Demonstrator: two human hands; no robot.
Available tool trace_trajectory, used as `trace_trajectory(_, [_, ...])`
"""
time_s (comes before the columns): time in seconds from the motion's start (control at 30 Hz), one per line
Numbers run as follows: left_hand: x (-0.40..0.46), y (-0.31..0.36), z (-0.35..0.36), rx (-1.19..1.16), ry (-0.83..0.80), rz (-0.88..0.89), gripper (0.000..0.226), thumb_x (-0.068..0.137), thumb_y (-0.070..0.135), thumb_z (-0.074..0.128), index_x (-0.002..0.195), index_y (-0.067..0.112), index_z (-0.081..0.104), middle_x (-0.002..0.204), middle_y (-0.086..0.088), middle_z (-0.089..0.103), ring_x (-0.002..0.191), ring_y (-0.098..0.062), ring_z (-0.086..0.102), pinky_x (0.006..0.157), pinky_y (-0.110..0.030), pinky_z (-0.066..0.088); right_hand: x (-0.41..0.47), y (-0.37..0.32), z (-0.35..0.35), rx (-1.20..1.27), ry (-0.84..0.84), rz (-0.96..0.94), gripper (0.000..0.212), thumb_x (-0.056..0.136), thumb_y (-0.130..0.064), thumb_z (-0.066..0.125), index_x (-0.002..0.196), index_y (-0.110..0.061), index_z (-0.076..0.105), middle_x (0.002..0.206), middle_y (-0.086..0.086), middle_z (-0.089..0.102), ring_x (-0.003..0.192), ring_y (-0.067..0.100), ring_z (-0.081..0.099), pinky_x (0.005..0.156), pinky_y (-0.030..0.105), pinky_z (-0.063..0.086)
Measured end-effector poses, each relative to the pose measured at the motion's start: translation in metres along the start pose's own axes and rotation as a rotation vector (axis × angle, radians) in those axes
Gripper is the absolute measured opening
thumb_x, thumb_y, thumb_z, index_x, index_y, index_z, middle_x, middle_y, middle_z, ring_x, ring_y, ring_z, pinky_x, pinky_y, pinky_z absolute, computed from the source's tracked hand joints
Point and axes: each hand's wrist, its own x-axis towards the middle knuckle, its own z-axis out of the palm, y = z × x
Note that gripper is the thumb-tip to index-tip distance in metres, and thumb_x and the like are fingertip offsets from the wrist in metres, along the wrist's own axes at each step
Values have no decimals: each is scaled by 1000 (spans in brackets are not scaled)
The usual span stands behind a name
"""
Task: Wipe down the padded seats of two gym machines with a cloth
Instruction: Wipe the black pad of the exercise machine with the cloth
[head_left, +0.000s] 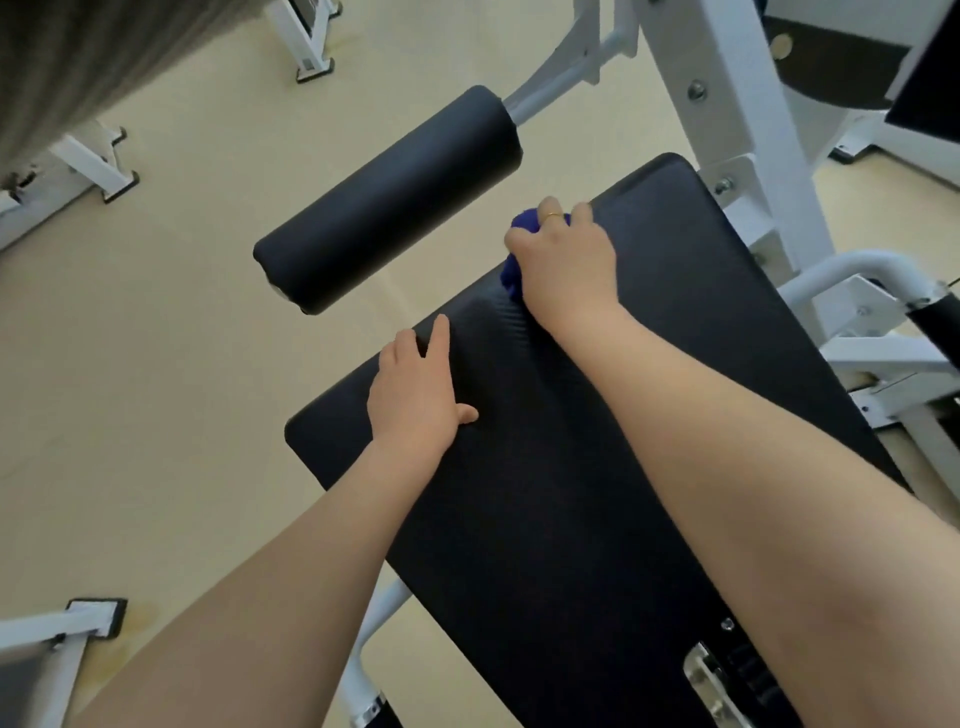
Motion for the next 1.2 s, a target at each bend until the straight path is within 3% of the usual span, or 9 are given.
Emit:
trace_trajectory(0.13, [4, 7, -3, 36, -37, -31, 104, 72, 29, 77, 148, 26, 5, 146, -12, 24, 134, -29, 27, 98, -41, 42, -10, -19, 7, 81, 0, -245, 29, 90, -14, 51, 118, -17, 52, 129, 13, 44, 107, 31, 44, 70, 31, 32])
trace_trajectory(0.37, [6, 5, -4, 93, -48, 4, 104, 73, 37, 75, 148, 26, 4, 145, -12, 26, 131, -30, 31, 99, -41, 41, 25, 26, 7, 124, 56, 157, 21, 92, -19, 49, 111, -16, 57, 126, 11, 47, 105, 31, 45, 76, 32, 32])
trace_trajectory(0.53, [16, 13, -24, 182, 5, 95, 91, 65, 49, 76, 138, 18, 33, 132, -8, 41, 120, -26, 42, 94, -38, 42, 6, -10, 13, 126, 78, -216, 27, 91, -14, 49, 117, -17, 53, 124, 10, 46, 102, 28, 45, 69, 29, 33])
trace_trajectory(0.57, [19, 19, -29, 169, 22, 124, 87, 66, 51, 75, 136, 17, 37, 132, -8, 41, 121, -26, 41, 94, -39, 41, 6, -6, 14, 159, 82, -221, 27, 91, -15, 48, 117, -19, 53, 124, 10, 46, 102, 28, 46, 69, 30, 33])
trace_trajectory(0.73, [36, 58, -44, 111, 117, 276, 83, 71, 52, 70, 137, 15, 36, 136, -8, 40, 124, -27, 39, 97, -40, 38, 35, 66, 19, 148, 136, 108, 23, 91, -21, 49, 112, -18, 56, 123, 12, 48, 105, 33, 46, 72, 33, 30])
trace_trajectory(0.83, [47, 73, -41, 101, 133, 329, 84, 71, 53, 70, 136, 13, 35, 136, -8, 40, 124, -26, 40, 97, -39, 38, 39, 75, 18, 133, 160, 165, 22, 90, -19, 50, 111, -16, 55, 124, 12, 47, 105, 34, 45, 72, 33, 29])
trace_trajectory(1.0, [67, 85, -32, 100, 151, 320, 79, 65, 57, 72, 119, 8, 41, 119, -7, 47, 111, -23, 44, 93, -35, 39, 24, 72, 17, 141, 130, -169, 24, 89, -20, 52, 113, -19, 57, 123, 10, 48, 101, 31, 45, 65, 31, 31])
trace_trajectory(1.1, [72, 97, -30, 64, 133, 339, 75, 65, 59, 71, 113, 9, 42, 114, -6, 49, 106, -23, 46, 88, -35, 40, 39, 95, 17, 158, 139, 11, 24, 90, -21, 50, 114, -20, 57, 122, 10, 47, 103, 31, 46, 66, 31, 33])
trace_trajectory(1.2, [81, 110, -27, 153, 129, 404, 92, 65, 65, 66, 133, 12, 33, 133, -7, 43, 122, -27, 39, 102, -39, 35, 53, 103, 24, 193, 169, 150, 25, 91, -16, 47, 114, -17, 55, 124, 12, 45, 102, 33, 46, 69, 32, 34])
